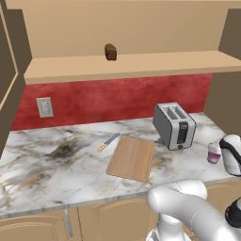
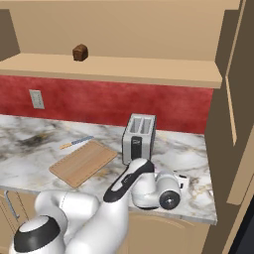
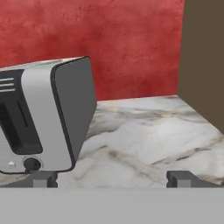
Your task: Pick the bread, place it on the cutting board, pick the jam, place it on the counter, and close the cabinet.
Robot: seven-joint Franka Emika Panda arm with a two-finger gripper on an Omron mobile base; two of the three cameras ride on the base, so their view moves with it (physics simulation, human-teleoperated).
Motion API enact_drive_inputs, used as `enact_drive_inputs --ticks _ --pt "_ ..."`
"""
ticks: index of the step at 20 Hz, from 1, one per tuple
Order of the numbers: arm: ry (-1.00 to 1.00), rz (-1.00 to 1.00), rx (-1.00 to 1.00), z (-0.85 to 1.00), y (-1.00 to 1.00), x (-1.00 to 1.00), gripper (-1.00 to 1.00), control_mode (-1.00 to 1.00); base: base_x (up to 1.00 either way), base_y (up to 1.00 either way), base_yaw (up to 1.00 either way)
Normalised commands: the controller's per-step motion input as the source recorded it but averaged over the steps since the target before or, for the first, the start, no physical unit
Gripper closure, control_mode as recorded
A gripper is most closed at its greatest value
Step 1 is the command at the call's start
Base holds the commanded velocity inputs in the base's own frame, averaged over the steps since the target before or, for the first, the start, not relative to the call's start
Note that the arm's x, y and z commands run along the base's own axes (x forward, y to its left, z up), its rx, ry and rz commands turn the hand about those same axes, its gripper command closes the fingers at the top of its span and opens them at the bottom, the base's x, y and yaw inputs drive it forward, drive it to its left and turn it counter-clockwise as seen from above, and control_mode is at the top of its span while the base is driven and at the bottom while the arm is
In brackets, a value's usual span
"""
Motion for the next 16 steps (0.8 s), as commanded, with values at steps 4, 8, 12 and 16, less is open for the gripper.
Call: enact_drive_inputs --ticks 4,8,12,16 --pt "0.0 0.0 0.0 0.43 0.08 -0.17 -1.0 -1.0 0.0 0.0 0.0" --pt "-0.02 0.0 -0.03 0.5 0.2 -0.31 -1.0 -1.0 0.0 0.0 0.0" --pt "-0.01 0.0 -0.01 0.48 0.19 -0.34 -1.0 -1.0 0.0 0.0 0.0" --pt "0.0 0.0 -0.01 0.46 0.23 -0.32 -1.0 -1.0 0.0 0.0 0.0"
